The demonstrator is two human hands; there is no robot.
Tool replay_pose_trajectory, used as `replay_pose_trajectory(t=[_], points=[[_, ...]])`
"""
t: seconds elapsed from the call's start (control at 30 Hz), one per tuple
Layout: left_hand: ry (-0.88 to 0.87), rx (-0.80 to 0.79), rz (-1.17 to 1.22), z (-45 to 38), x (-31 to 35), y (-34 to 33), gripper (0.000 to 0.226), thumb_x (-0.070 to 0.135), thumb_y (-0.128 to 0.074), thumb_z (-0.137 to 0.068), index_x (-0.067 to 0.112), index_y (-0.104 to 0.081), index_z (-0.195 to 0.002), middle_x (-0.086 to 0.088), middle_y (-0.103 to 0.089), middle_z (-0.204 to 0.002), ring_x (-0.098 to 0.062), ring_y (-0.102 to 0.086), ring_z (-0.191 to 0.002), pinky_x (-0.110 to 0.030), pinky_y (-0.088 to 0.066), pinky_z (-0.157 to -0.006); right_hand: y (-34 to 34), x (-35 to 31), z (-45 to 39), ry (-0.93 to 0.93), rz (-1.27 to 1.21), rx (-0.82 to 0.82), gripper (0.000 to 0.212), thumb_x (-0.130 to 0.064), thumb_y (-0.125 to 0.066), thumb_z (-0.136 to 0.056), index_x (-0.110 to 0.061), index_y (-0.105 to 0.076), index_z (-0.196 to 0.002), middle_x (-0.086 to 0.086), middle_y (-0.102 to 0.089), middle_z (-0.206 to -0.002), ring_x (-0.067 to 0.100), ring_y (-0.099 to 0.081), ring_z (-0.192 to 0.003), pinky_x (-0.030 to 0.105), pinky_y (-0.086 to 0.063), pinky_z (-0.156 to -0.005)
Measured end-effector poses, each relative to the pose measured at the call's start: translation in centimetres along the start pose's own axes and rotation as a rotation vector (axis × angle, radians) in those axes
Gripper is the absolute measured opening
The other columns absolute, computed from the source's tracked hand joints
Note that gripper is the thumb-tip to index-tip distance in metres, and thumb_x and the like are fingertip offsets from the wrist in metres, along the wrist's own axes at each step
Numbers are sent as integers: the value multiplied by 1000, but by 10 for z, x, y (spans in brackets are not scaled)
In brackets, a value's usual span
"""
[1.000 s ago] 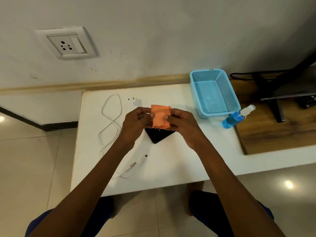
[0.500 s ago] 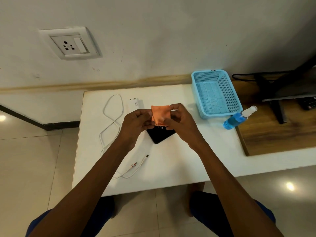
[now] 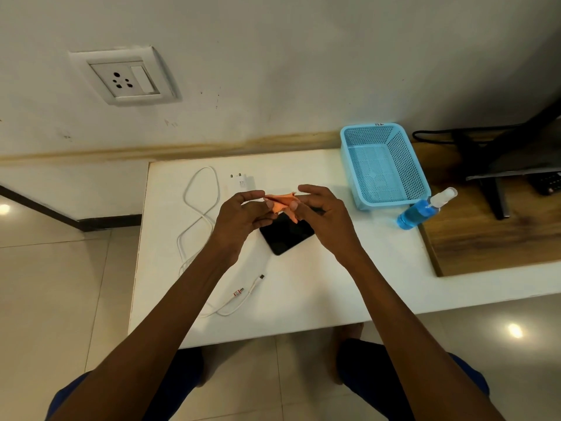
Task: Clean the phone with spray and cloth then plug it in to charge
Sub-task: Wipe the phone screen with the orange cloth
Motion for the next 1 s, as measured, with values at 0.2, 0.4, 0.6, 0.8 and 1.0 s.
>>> replay_pose_trajectory(t=[0.2,0.4,0.6,0.8,1.0], points=[[92,-67,-57,3,-1,-3,35,11,-73,-87,1,-61,-119,-20,-75,-101,-29,-74,-90,-30,-61,-80,4,-4,4,114,45,207,19,-29,-68,-91,-28,-76,-109,-5,-69,-106,11,-65,-101,41,-56,-87],[159,-169,-3,5,-2,-7,32,14,-70,-90,1,-65,-119,-17,-74,-111,-29,-72,-103,-30,-60,-84,-6,-7,7,241,106,51,22,-29,-63,-92,-28,-75,-111,-9,-66,-103,16,-65,-95,46,-56,-77],[176,-138,129,3,0,-4,39,9,-64,-94,-2,-57,-130,-22,-71,-114,-30,-72,-100,-33,-60,-83,-7,-9,9,335,213,-46,31,-32,-67,-91,-27,-70,-121,-11,-67,-111,10,-63,-104,38,-55,-87],[39,-142,44,3,5,-3,30,12,-58,-98,9,-52,-127,-20,-75,-101,-31,-73,-95,-31,-59,-76,-5,-9,8,267,81,43,20,-26,-65,-94,-25,-73,-112,-12,-72,-105,11,-67,-99,36,-56,-85],[-212,-55,-527,4,9,-5,26,49,-70,-86,44,-67,-112,20,-65,-99,2,-61,-80,-12,-47,-66,1,-8,2,-9,-277,102,11,-30,-68,-92,-39,-75,-93,-13,-75,-93,11,-69,-92,31,-58,-77]])
Point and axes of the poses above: each hand's wrist, its own z-axis away from the middle knuckle, its own y-axis out of the back of the hand, x = y × z, the point moved 4 cm from there along -z, towards the middle knuckle
